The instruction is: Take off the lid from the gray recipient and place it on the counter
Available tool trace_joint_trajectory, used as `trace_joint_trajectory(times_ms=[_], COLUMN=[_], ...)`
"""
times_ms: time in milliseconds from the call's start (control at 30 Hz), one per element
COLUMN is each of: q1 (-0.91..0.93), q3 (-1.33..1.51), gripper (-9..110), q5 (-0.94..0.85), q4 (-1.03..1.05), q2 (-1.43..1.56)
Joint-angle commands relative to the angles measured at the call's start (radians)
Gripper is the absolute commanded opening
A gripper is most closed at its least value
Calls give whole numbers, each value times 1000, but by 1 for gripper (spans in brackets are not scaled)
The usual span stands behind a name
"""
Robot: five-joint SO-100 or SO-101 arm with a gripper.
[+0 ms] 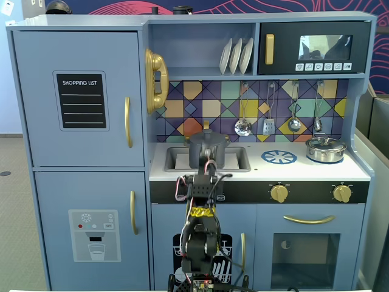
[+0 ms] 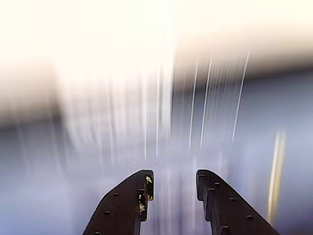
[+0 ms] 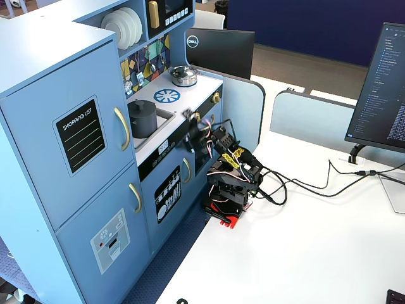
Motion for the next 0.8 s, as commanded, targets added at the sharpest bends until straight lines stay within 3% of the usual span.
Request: trace_joint_trajectory(times_ms=[0,133,267,767], q1=[-5,-17,-12,-21], q3=[-158,-216,-229,-281], gripper=[4,12,18,17], q5=[0,-12,-17,-58], q4=[-414,-603,-634,-776], q2=[-103,-181,-212,-436])
